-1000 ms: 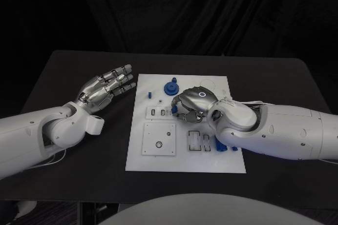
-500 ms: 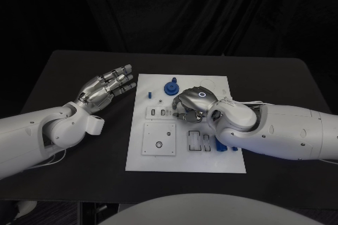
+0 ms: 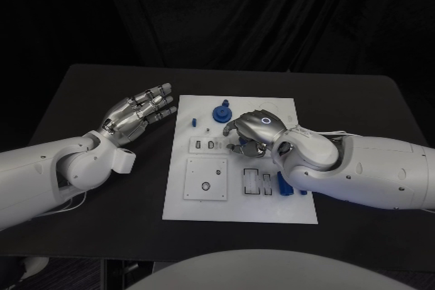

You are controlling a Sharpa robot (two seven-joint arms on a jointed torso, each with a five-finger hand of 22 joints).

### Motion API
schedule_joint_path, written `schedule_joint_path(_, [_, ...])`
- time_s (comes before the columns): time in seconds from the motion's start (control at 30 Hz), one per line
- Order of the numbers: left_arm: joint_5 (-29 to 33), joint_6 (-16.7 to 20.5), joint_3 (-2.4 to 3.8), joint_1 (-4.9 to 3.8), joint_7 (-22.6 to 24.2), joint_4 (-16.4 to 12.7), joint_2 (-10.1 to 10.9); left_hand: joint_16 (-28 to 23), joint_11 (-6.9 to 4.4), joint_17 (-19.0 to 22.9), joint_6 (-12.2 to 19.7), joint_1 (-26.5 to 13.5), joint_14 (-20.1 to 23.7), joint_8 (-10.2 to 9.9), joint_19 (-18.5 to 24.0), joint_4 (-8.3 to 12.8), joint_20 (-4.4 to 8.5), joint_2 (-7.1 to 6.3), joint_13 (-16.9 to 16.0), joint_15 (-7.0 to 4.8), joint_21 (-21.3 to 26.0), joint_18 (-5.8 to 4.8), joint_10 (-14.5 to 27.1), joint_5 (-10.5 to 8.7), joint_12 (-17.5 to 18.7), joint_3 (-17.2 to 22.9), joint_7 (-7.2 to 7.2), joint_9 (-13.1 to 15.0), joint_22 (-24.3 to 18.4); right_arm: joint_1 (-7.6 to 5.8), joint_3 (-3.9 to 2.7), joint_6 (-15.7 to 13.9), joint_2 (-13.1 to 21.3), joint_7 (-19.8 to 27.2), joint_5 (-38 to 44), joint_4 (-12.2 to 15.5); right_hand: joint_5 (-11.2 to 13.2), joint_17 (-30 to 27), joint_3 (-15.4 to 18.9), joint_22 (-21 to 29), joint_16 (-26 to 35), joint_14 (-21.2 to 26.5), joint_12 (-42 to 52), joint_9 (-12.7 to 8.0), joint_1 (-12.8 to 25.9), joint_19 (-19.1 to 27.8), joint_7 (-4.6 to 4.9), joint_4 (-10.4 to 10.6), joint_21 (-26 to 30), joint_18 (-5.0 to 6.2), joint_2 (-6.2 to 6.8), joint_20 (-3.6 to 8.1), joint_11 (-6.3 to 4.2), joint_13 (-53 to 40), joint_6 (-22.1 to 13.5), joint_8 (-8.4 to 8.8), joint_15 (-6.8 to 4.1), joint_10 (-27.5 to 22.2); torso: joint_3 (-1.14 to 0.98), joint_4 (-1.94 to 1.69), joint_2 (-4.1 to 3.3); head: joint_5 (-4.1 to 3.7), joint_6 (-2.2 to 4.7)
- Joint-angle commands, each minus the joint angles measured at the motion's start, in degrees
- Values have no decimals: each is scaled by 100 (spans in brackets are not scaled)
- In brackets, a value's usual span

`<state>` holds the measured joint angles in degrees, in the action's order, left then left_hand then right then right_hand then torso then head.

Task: Assemble the parts on the task board

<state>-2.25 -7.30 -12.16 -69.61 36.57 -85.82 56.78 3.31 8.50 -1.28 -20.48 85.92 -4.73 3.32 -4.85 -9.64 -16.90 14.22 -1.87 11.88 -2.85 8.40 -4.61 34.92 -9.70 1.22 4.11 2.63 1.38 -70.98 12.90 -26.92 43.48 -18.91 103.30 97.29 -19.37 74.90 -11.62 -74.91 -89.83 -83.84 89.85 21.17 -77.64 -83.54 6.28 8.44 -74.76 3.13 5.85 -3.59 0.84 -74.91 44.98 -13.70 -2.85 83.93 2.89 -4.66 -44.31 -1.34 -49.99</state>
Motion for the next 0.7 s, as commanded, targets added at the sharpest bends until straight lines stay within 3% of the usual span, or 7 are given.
schedule_joint_path(0.03, [-1, -50, 6, 8, 78, -33, 11, -4, -24, -1, 9, -61, 31, -27, 5, 7, 7, 8, 5, 13, 15, -113, 26, 3, 26, 28, 9, -3, -6, -164, -24, -32, 133, -75, 45, 180, 72, 1510, 25, -1109, -17, -616, 15, -25, 47, -69, -7, 23, -147, -8, 47, 6, -8, -1509, -12, 45, 5, 607, 1, -3, 1, -1, -1])
schedule_joint_path(0.23, [0, -34, 6, 8, 86, -58, 32, -1, -25, -1, 7, -62, 28, -27, 3, 7, 7, 8, 4, 13, 14, -113, 24, 3, 20, 30, 9, -3, -5, -486, -29, 448, 398, -234, 45, 458, 194, 1510, 41, -1187, -17, -616, 15, -71, 42, -188, -25, 35, -419, -66, 46, 17, -22, -1509, 27, 105, -7, 607, 0, -2, 1, 19, -1])
schedule_joint_path(0.33, [0, -30, 6, 8, 90, -61, 33, 1, -25, -2, 4, -64, 25, -26, -1, 8, 7, 7, 3, 13, 11, -113, 22, 3, 18, 32, 9, -2, -4, -573, -26, 670, 484, -304, 45, 522, 233, 1510, 58, -1256, -17, -616, 15, -97, 31, -292, -30, 39, -665, -118, 45, 27, -29, -1509, 112, 127, -14, 607, 3, -1, 5, 3, -1])
schedule_joint_path(0.57, [0, -35, 6, 9, 103, -59, 24, 1, -25, -2, 4, -64, 25, -26, -1, 8, 7, 7, 3, 13, 11, -113, 22, 3, 18, 32, 9, -2, -4, -649, 5, 1323, 589, -490, 45, 492, 319, 1510, 111, -1299, -17, -616, 15, -107, 26, -357, -6, 41, -824, -152, 87, 20, -4, -1509, 265, 123, 3, 607, 17, -6, 12, 19, -1])
schedule_joint_path(0.7, [0, -41, 5, 9, 106, -49, 18, 1, -25, -2, 4, -64, 25, -26, -1, 8, 7, 7, 3, 13, 11, -113, 22, 3, 18, 32, 9, -2, -4, -658, 14, 1543, 615, -564, 45, 453, 293, 1510, 104, -1317, -17, -616, 15, -116, -19, -382, -3, 17, -889, -166, 84, 16, -1, -1509, 262, 145, 8, 607, 20, 4, 22, 26, -1])
